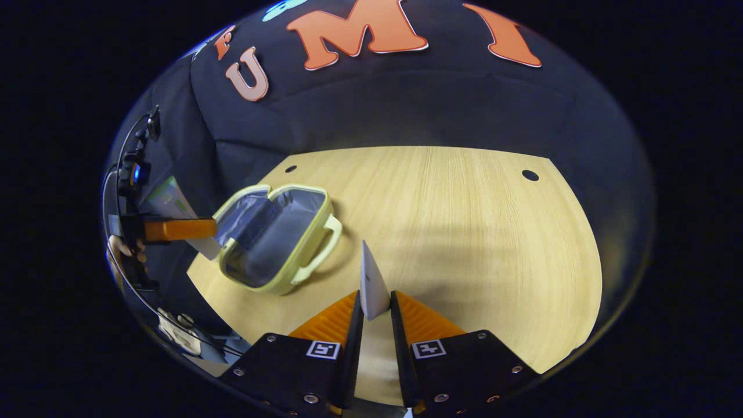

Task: First open the suitcase, pack the skin care products into it, and then close the suitcase.

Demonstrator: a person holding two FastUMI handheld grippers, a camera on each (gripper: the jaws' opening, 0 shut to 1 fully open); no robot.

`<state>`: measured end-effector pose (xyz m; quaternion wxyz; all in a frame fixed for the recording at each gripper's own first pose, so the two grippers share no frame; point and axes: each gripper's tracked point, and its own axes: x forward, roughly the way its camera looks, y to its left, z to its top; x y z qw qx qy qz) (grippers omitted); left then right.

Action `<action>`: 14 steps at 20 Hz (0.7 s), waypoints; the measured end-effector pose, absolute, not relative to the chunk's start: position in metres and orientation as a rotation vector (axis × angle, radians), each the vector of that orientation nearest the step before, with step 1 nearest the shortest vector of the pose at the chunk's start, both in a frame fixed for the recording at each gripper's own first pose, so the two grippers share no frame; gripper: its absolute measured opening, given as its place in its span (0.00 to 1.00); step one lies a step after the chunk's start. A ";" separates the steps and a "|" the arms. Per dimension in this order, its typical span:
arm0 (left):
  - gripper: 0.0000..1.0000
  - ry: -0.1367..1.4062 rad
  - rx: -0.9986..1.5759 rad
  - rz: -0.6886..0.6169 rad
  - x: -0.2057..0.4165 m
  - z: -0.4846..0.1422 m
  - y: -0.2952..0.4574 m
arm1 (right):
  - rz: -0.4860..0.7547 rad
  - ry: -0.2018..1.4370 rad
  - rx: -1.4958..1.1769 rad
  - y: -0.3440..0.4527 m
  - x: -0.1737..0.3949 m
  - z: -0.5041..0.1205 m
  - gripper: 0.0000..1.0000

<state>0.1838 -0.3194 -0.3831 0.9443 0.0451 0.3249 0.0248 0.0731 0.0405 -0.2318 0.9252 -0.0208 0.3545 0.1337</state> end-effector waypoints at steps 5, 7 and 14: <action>0.34 0.820 0.140 -0.076 0.189 -0.388 -0.285 | 0.268 0.672 0.113 0.133 0.071 -0.220 0.31; 0.35 0.867 0.156 -0.134 0.190 -0.395 -0.274 | 0.254 0.665 0.123 0.158 0.067 -0.223 0.31; 0.39 1.006 0.126 -0.148 0.215 -0.437 -0.246 | 0.152 0.695 0.147 0.177 0.048 -0.232 0.31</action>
